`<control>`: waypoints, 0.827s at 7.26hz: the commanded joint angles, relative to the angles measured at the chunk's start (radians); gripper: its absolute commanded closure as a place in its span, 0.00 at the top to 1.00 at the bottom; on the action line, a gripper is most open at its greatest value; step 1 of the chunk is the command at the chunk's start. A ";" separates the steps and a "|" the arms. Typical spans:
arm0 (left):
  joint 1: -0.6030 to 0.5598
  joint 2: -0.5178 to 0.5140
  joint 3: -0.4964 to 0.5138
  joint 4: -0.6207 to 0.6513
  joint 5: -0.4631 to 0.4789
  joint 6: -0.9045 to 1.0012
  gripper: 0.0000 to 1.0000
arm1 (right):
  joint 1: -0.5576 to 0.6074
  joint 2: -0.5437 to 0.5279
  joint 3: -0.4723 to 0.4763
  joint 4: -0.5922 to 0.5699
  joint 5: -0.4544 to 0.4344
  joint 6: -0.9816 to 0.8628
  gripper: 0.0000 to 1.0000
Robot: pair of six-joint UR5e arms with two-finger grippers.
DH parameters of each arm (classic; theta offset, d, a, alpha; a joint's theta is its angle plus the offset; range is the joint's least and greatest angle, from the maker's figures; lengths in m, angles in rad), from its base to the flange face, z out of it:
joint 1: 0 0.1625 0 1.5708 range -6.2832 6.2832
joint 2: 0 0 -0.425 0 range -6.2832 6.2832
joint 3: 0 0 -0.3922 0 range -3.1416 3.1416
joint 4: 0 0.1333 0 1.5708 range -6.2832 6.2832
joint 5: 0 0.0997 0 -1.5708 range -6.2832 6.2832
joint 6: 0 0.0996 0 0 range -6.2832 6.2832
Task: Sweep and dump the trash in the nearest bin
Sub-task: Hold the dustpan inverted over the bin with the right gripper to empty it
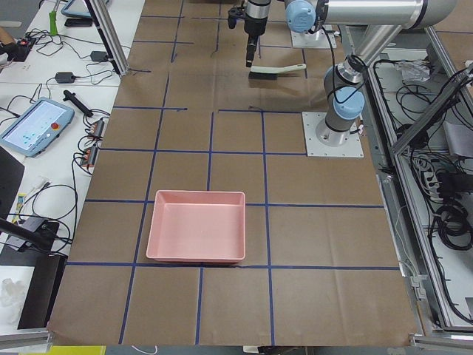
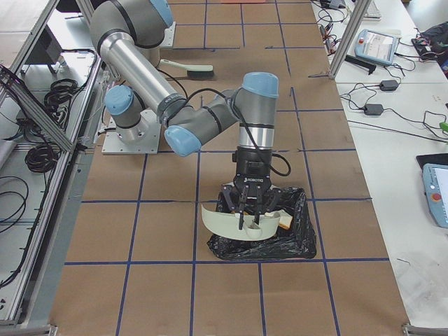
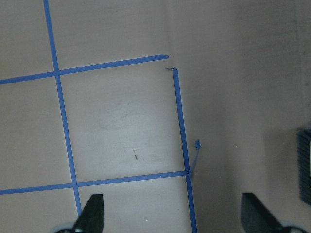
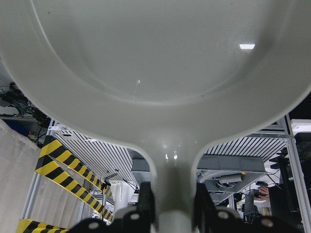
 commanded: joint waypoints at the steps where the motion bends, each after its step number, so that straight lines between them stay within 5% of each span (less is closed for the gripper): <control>1: -0.003 0.003 -0.002 0.000 -0.002 0.004 1.00 | 0.005 -0.090 0.112 -0.001 0.025 0.011 0.04; 3: -0.003 0.006 -0.002 0.000 -0.002 0.004 1.00 | 0.027 -0.126 0.152 0.005 0.123 0.063 0.04; 6: -0.004 0.003 -0.005 -0.001 -0.015 -0.013 1.00 | 0.087 -0.286 0.346 0.014 0.218 0.261 0.02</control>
